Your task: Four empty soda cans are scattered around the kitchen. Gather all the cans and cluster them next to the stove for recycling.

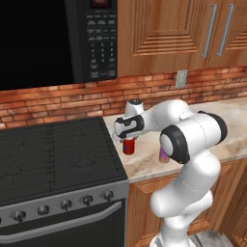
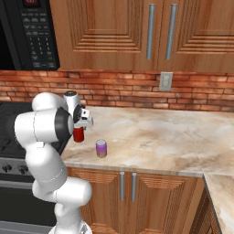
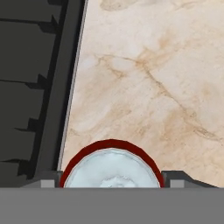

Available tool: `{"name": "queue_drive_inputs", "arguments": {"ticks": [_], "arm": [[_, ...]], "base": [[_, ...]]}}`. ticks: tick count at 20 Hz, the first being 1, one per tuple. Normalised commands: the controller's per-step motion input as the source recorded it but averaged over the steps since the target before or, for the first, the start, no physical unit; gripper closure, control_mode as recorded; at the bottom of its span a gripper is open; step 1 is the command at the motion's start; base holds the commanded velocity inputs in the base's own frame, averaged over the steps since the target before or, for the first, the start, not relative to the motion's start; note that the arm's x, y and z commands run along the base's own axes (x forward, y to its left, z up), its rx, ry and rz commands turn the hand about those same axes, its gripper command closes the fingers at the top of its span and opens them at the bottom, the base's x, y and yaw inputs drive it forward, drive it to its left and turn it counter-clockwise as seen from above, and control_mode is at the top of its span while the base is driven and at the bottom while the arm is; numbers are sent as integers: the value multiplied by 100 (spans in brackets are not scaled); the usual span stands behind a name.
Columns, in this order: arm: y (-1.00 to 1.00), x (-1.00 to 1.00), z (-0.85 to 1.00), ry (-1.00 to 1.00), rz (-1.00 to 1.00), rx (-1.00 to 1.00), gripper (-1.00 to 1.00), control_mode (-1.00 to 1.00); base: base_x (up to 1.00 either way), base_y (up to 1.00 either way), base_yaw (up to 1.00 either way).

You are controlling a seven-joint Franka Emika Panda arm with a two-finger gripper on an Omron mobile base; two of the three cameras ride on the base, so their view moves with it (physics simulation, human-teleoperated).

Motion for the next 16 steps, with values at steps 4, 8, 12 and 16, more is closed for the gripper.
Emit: {"name": "queue_drive_inputs", "arguments": {"ticks": [4,8,12,16], "arm": [[-5,-3,-14,-2,0,0,-100,-100],[0,-1,0,-3,0,0,-100,-100],[0,0,7,-5,0,0,-100,-100],[0,0,22,-8,0,0,-100,-100]], "base": [[0,0,0],[0,0,0],[0,0,0],[0,0,0]]}}
